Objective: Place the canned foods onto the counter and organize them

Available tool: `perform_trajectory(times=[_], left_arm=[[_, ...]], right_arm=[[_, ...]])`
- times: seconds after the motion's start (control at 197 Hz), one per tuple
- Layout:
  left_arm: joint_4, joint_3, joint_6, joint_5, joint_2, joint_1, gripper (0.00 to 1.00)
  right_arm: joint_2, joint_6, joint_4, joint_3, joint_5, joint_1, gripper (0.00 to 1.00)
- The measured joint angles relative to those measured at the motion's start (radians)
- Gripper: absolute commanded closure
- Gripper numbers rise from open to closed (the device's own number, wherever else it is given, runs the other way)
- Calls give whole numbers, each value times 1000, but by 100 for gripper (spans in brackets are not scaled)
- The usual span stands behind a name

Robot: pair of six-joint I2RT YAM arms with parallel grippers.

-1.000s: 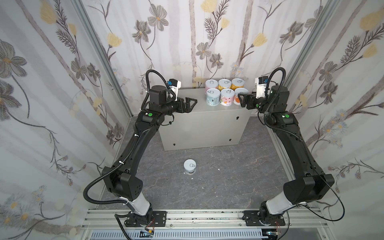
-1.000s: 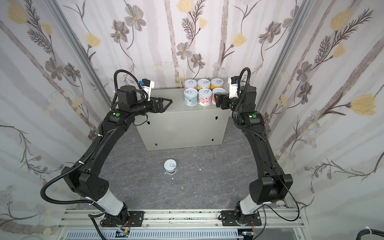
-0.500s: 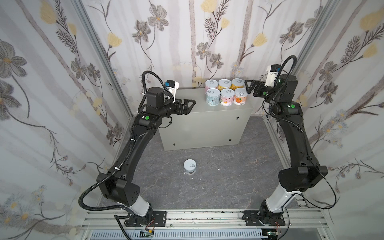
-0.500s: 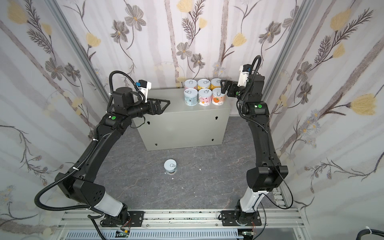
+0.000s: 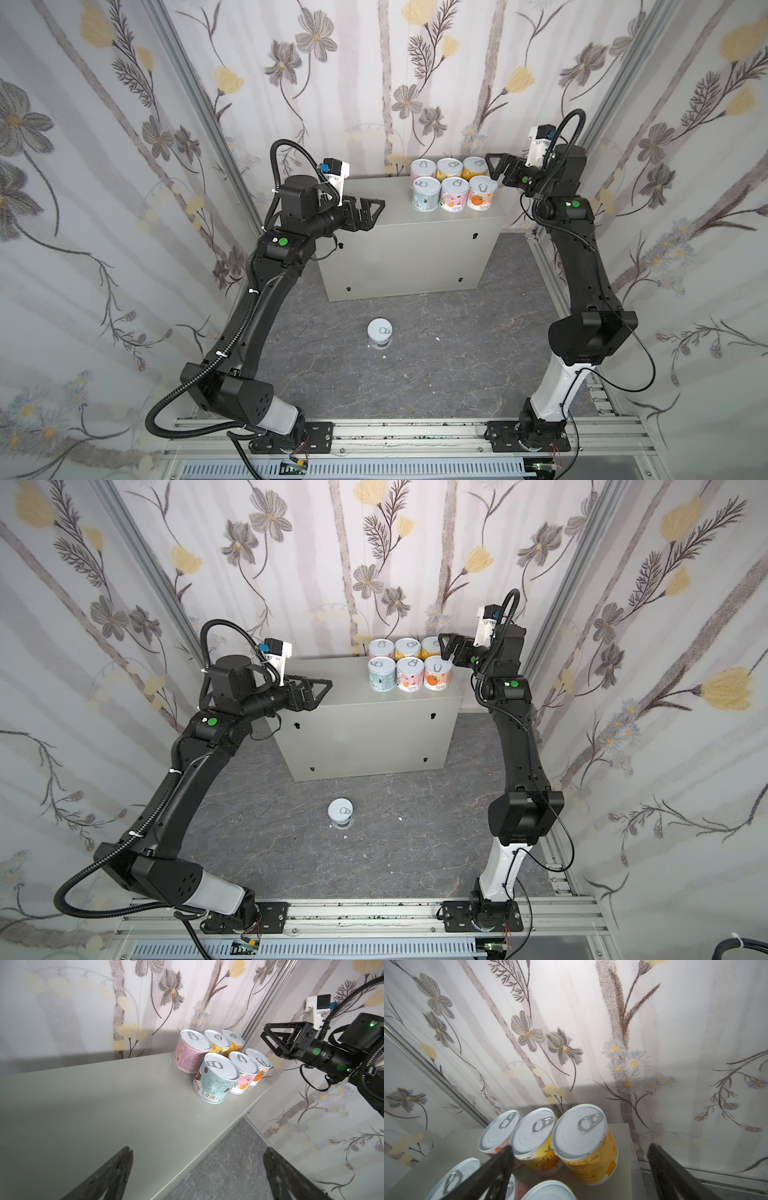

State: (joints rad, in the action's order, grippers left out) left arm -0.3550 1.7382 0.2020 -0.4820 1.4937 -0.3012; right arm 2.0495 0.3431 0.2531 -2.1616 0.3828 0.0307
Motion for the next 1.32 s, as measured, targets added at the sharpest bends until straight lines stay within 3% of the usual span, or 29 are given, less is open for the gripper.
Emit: perform_trajectory(times=[0.472,0.817,1.146,1.319], left_arm=[[-36,9,0,9,0,2,0],[-85,87,0,-9,47,2,0],[-127,159,8,-24,88,2,0],[-144,189,11,-31,109,2,0]], right_arm=[[4,121,-185,153,-26,-36,0],[-5,126,-336,254,-76,-39,0],[-64,237,-643,473,-93,-53,0],[-71,267,-753,523,-45,-56,0]])
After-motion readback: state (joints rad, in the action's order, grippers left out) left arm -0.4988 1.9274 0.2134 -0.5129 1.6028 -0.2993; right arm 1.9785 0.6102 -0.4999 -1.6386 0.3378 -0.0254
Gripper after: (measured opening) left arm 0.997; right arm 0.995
